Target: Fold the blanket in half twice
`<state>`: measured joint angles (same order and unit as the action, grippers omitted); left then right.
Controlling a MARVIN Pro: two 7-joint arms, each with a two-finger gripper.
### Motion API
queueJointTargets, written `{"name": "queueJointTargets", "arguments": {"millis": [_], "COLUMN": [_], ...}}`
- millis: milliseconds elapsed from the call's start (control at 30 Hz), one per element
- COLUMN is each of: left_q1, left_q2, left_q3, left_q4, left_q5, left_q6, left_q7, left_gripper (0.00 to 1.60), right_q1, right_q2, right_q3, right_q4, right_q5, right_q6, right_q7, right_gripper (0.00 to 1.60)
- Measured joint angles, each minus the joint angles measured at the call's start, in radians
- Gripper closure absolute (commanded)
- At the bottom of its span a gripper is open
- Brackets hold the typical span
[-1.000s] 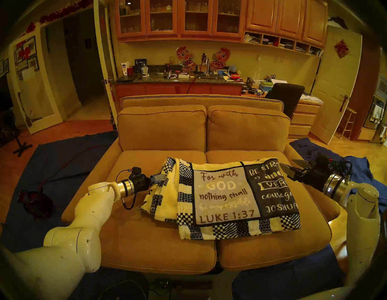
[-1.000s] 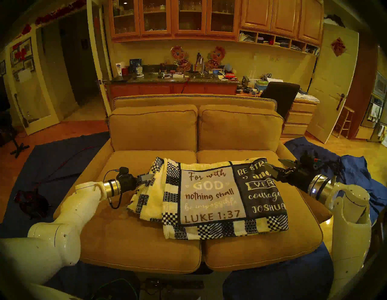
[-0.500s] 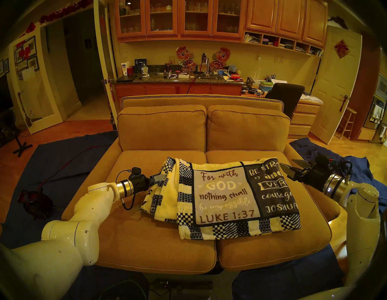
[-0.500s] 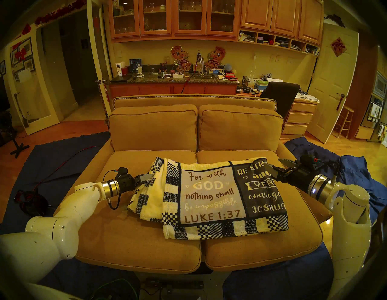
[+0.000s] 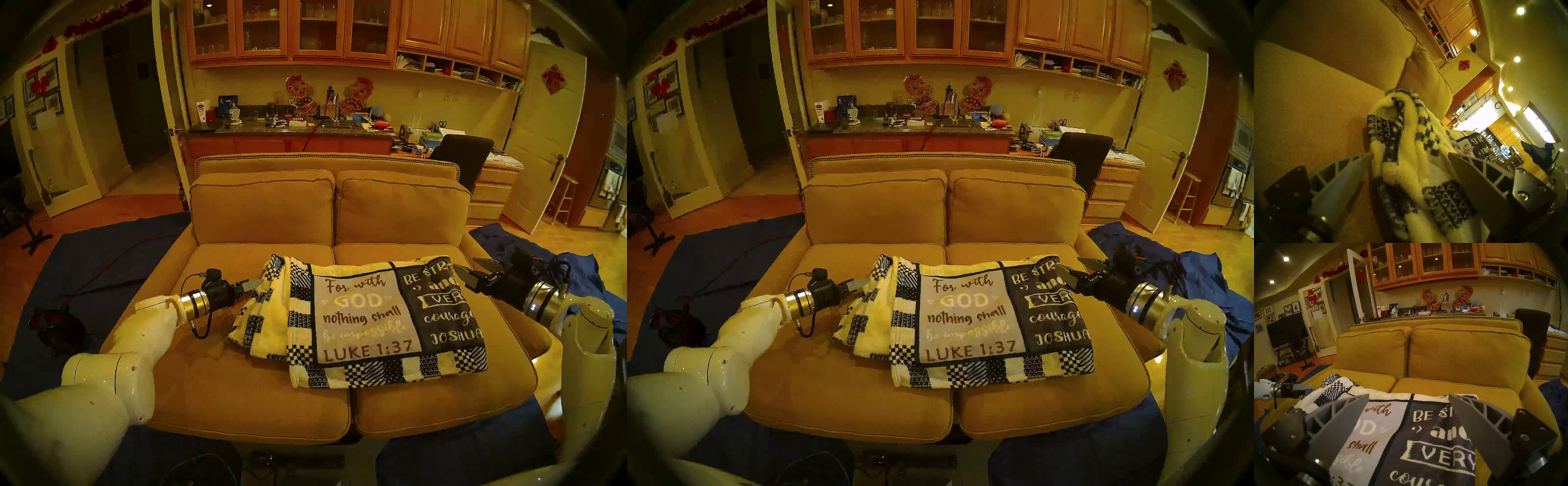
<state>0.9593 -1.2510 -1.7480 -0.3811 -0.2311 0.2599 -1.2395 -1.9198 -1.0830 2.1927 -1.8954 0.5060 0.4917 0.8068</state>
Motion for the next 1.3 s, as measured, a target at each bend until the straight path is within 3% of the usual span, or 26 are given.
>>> {"name": "queueJointTargets", "arguments": {"millis": [500,933,1300], "left_q1": [-0.048,-0.079,-0.104], "left_q2": [-0.012,-0.002,-0.028], "left_q3": [0.024,0.029,0.049], "left_q4": [0.112,0.155,0.191], "left_q5": [0.008,0.006,0.008], "left_q6": [-0.035,-0.062,-0.076], "left_q7": [0.024,0.011,0.023], "left_gripper": [0.00,0.00,0.00], "right_q1": [0.000,0.000,0.000], "right_q2": [0.000,0.000,0.000], "right_q3": [0.000,0.000,0.000], "right_q4": [0.000,0.000,0.000], "right_q5": [0.000,0.000,0.000], "right_q6": [0.000,0.000,0.000], "right_q7": [0.000,0.000,0.000], "right_gripper": [0.00,0.00,0.00]}}
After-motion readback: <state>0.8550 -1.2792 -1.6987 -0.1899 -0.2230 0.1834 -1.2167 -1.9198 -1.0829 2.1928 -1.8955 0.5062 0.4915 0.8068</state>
